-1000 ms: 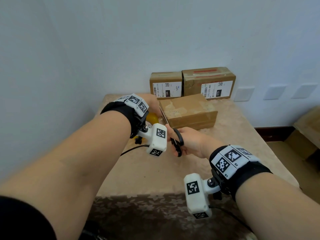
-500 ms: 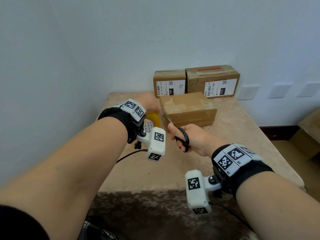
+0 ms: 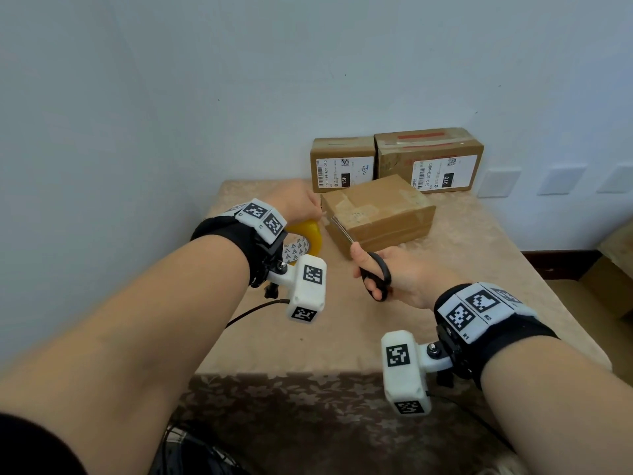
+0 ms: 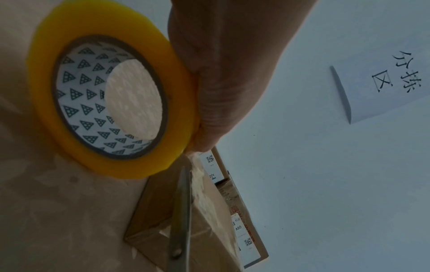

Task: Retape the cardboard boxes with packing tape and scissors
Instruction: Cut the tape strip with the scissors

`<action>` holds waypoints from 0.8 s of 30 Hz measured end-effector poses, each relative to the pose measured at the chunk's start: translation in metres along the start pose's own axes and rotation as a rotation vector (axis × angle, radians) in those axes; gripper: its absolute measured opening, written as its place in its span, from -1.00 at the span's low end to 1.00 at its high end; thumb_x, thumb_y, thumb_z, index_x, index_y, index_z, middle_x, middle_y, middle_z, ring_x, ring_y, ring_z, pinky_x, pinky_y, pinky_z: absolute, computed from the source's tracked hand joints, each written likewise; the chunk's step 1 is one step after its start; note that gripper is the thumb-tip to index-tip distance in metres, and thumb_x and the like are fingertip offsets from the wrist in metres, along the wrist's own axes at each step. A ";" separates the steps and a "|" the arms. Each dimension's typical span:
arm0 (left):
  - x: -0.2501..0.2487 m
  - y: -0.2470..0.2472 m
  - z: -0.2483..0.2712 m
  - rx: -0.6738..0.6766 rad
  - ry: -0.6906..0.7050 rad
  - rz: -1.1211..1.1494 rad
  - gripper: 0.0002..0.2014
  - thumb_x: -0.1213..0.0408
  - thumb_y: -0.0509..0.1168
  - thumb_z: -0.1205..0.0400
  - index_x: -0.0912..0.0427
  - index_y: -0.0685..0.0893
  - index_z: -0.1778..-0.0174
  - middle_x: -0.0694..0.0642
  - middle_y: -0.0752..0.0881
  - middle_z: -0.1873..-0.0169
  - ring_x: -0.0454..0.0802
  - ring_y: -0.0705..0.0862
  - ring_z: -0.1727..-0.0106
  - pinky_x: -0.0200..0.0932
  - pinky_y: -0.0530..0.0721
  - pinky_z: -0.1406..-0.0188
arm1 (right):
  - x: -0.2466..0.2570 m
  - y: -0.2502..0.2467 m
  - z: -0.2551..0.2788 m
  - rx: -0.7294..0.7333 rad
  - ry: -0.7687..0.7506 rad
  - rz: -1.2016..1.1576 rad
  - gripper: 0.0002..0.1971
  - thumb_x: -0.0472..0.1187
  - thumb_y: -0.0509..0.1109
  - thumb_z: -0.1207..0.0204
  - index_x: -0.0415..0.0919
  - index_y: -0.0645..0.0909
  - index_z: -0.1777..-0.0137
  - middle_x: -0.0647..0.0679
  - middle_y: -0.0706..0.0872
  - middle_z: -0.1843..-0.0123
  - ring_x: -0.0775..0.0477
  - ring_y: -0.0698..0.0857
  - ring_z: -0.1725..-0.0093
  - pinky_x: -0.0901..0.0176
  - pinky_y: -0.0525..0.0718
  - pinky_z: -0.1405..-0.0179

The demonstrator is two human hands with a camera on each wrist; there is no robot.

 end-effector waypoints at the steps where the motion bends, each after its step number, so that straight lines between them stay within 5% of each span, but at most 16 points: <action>1: 0.001 -0.001 0.001 0.003 0.003 0.010 -0.84 0.30 0.34 -0.56 0.21 0.81 0.05 0.07 0.69 0.22 -0.04 0.57 0.15 -0.27 0.48 0.32 | 0.000 -0.004 0.000 0.016 0.024 0.125 -0.31 0.41 0.34 -0.29 -0.31 0.59 0.12 -0.08 0.57 0.52 0.00 0.51 0.58 0.29 0.45 0.57; 5: 0.009 -0.003 0.003 0.011 0.021 0.076 -0.89 0.29 0.35 -0.55 0.13 0.78 0.10 0.06 0.71 0.17 0.02 0.64 0.04 -0.12 0.58 0.06 | 0.010 -0.020 -0.006 -0.017 0.093 0.647 -0.28 0.51 0.44 -0.19 -0.25 0.58 0.22 -0.11 0.59 0.46 -0.09 0.57 0.48 0.22 0.56 0.41; 9: 0.019 -0.004 0.012 -0.019 0.052 0.130 -0.86 0.25 0.34 -0.59 0.18 0.77 0.03 0.09 0.74 0.06 -0.01 0.65 0.00 -0.14 0.57 0.03 | 0.021 -0.023 -0.007 -0.091 0.092 1.212 -0.66 0.04 0.29 -0.57 -0.23 0.53 0.27 -0.08 0.61 0.31 -0.09 0.57 0.33 0.18 0.54 0.32; 11: 0.020 -0.004 0.017 -0.033 0.086 0.154 -0.85 0.24 0.35 -0.60 0.21 0.75 0.03 0.09 0.74 0.07 -0.04 0.64 0.05 -0.20 0.55 0.09 | 0.019 -0.020 -0.007 -0.077 0.104 1.320 -0.70 0.02 0.29 -0.56 -0.24 0.60 0.15 -0.09 0.63 0.25 -0.14 0.61 0.22 0.11 0.63 0.21; 14: 0.021 -0.004 0.023 -0.042 0.112 0.180 -0.88 0.24 0.35 -0.61 0.20 0.74 0.05 0.07 0.73 0.10 -0.05 0.64 0.07 -0.21 0.55 0.08 | 0.016 -0.017 -0.005 -0.042 0.131 1.341 -0.54 0.15 0.47 -0.42 -0.22 0.61 -0.10 -0.11 0.68 0.06 -0.16 0.67 0.04 0.04 0.70 0.03; 16: 0.022 -0.003 0.025 -0.048 0.121 0.195 -0.88 0.24 0.36 -0.61 0.21 0.73 0.05 0.05 0.72 0.12 -0.06 0.64 0.08 -0.20 0.57 0.07 | 0.019 -0.017 -0.002 -0.027 0.153 1.352 -0.50 0.05 0.50 -0.41 -0.21 0.59 -0.26 -0.14 0.69 -0.14 -0.18 0.68 -0.12 -0.01 0.70 -0.13; 18: 0.025 -0.003 0.026 -0.057 0.123 0.203 -0.87 0.23 0.35 -0.61 0.22 0.73 0.05 0.04 0.71 0.15 -0.08 0.63 0.12 -0.24 0.55 0.14 | 0.034 -0.014 0.001 -0.108 0.076 1.339 -0.65 -0.07 0.40 -0.50 -0.22 0.64 -0.22 -0.15 0.71 -0.13 -0.18 0.69 -0.11 -0.03 0.70 -0.14; 21: 0.028 -0.004 0.029 -0.074 0.132 0.240 -0.87 0.25 0.34 -0.62 0.23 0.72 0.06 0.06 0.70 0.17 -0.08 0.60 0.13 -0.31 0.51 0.20 | 0.060 -0.003 -0.001 -0.312 -0.218 0.985 -0.70 -0.08 0.31 -0.60 -0.31 0.72 -0.07 -0.22 0.77 0.01 -0.21 0.72 0.00 -0.09 0.71 -0.08; 24: 0.029 -0.007 0.033 -0.084 0.146 0.245 -0.84 0.30 0.29 -0.64 0.25 0.74 0.00 0.11 0.71 0.10 -0.06 0.58 0.07 -0.35 0.46 0.19 | 0.072 0.022 -0.009 -0.237 -0.313 0.485 -0.56 0.00 0.40 -0.58 -0.44 0.69 -0.16 -0.38 0.73 -0.17 -0.32 0.70 -0.16 -0.24 0.65 -0.22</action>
Point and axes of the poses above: each hand's wrist, its own z-axis away from the middle knuckle, its own y-axis out of the palm, x = y × z, the point moved 2 cm from there along -z, towards the middle knuckle
